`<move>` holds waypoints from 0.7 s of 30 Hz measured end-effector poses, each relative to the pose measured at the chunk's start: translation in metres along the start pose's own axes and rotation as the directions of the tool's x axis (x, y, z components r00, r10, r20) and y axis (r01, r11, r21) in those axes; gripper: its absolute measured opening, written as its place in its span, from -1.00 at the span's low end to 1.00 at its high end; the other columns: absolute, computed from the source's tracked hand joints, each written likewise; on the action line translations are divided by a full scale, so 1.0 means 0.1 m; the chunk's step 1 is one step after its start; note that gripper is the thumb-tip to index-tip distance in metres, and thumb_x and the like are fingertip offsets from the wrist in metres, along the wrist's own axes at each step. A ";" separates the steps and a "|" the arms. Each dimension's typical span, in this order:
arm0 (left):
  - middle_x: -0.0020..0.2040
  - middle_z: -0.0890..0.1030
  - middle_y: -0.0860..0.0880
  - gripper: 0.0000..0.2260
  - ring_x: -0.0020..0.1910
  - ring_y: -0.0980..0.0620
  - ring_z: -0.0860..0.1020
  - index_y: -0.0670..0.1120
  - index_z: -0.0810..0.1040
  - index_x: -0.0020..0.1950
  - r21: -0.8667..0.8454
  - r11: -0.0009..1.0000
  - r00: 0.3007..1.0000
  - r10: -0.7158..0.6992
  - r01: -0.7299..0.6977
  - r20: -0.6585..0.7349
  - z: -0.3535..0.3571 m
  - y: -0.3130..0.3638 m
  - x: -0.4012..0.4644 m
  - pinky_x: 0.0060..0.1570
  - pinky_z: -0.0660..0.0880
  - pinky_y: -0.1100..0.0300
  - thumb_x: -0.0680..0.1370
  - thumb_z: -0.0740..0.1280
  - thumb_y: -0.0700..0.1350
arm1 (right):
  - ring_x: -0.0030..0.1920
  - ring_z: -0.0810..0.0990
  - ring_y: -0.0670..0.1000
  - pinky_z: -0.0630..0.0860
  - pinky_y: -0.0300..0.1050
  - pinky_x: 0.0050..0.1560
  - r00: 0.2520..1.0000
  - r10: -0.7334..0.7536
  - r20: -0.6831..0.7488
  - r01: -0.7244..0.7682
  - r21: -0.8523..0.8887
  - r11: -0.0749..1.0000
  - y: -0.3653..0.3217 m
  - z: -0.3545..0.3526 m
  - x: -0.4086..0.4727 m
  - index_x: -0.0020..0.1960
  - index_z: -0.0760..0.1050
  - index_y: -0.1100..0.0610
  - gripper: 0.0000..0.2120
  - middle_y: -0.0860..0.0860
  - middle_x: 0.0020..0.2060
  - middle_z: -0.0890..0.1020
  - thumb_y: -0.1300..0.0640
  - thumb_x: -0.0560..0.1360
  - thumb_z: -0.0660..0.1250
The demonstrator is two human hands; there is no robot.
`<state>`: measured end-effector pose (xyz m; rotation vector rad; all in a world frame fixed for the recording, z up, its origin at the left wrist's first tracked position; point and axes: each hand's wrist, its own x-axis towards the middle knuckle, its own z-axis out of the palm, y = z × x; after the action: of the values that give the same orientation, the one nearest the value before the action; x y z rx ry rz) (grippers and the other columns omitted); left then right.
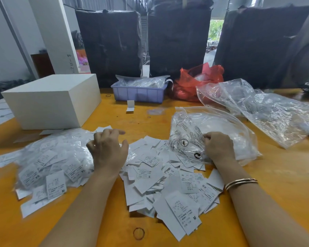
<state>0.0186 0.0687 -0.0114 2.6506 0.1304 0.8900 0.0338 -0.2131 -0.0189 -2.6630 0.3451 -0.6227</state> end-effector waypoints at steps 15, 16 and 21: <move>-0.07 0.65 0.19 -0.78 -0.04 0.27 0.57 0.15 0.58 0.02 -0.782 0.624 0.832 0.428 0.009 0.352 -0.02 0.29 -0.11 -0.05 0.47 0.35 0.41 0.33 0.15 | -0.36 0.56 -0.17 0.53 -0.30 -0.23 0.865 -0.490 0.111 0.131 0.891 0.434 -0.80 -0.04 -0.57 0.11 0.50 0.09 -0.67 0.00 -0.30 0.60 0.43 0.46 0.30; -0.12 0.67 0.16 -0.82 -0.09 0.23 0.59 0.12 0.60 -0.04 -0.800 0.599 0.844 0.412 0.032 0.342 -0.02 0.28 -0.11 -0.10 0.49 0.36 0.41 0.36 0.12 | -0.36 0.56 -0.15 0.52 -0.30 -0.23 0.871 -0.476 0.125 0.095 0.905 0.414 -0.82 -0.03 -0.57 0.13 0.49 0.09 -0.68 0.00 -0.31 0.59 0.40 0.47 0.32; -0.22 0.67 0.10 -0.97 -0.19 0.17 0.62 -0.04 0.57 -0.12 -0.851 0.506 0.943 0.196 0.137 0.268 0.03 0.24 -0.09 -0.17 0.50 0.39 0.51 0.37 -0.10 | -0.30 0.53 -0.15 0.49 -0.20 -0.22 0.942 -0.313 0.121 0.111 0.768 0.631 -0.85 0.08 -0.61 0.19 0.46 0.14 -0.78 -0.01 -0.27 0.59 0.13 0.57 0.24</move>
<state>0.0125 0.0438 -0.0106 1.7613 -0.3719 0.3142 -0.0036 -0.1155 -0.0128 -1.9181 -0.2776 -0.3691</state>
